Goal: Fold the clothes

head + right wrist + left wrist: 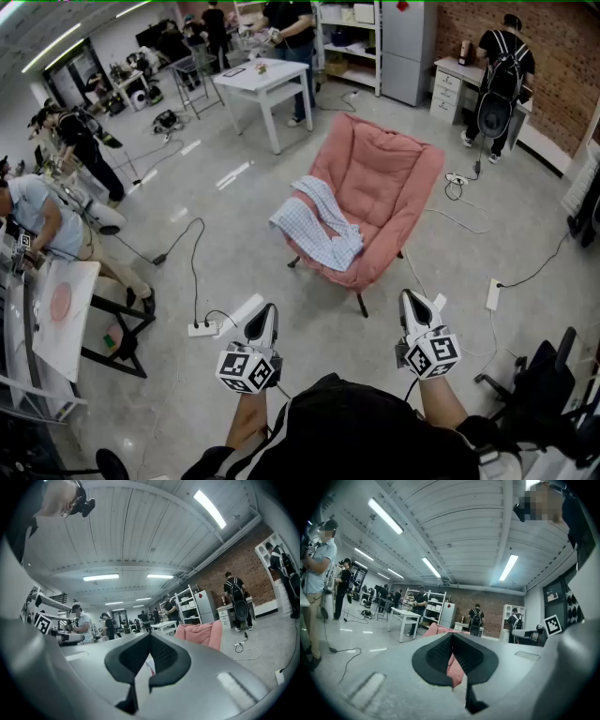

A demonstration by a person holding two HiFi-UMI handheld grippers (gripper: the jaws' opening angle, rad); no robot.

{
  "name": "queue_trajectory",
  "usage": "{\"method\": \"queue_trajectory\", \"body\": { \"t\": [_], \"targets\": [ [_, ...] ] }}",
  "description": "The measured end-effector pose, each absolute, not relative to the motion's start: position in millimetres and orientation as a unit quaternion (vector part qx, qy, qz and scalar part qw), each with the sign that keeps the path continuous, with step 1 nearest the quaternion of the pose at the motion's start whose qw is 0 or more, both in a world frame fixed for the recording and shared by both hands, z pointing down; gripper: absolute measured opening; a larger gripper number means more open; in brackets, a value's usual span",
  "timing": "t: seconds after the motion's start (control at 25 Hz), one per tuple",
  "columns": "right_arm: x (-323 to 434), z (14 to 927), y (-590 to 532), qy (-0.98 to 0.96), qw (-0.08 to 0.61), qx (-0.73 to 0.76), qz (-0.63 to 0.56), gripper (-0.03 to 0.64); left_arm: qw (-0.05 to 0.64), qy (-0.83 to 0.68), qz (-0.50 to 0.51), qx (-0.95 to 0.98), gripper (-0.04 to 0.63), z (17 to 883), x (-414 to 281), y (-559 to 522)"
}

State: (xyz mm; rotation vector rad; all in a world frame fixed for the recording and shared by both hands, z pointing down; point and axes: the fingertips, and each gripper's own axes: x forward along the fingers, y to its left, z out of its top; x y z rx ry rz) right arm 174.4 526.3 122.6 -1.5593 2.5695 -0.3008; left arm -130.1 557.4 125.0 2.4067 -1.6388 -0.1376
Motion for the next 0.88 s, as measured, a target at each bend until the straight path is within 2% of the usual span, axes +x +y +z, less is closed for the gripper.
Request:
{"method": "queue_trajectory", "body": {
  "t": [0.72, 0.76, 0.8, 0.84, 0.88],
  "targets": [
    [169.2, 118.4, 526.3, 0.864, 0.07, -0.493, -0.08, 0.016, 0.11, -0.54, -0.048, 0.833, 0.002, 128.4, -108.4, 544.8],
    [165.5, 116.1, 528.3, 0.87, 0.075, -0.482, -0.077, 0.097, 0.109, -0.542, -0.051, 0.832, 0.077, 127.8, -106.9, 544.1],
    [161.7, 113.4, 530.0, 0.875, 0.078, -0.473, -0.074, 0.259, 0.107, -0.546, -0.05, 0.829, 0.263, 127.6, -105.6, 543.0],
    [158.7, 111.5, 531.5, 0.878, 0.08, -0.466, -0.071, 0.334, 0.104, -0.552, -0.047, 0.826, 0.349, 127.3, -104.8, 542.1],
    [157.0, 110.9, 533.0, 0.88, 0.079, -0.463, -0.069, 0.362, 0.098, -0.557, -0.043, 0.823, 0.361, 126.5, -104.2, 541.8]
  ]
}}
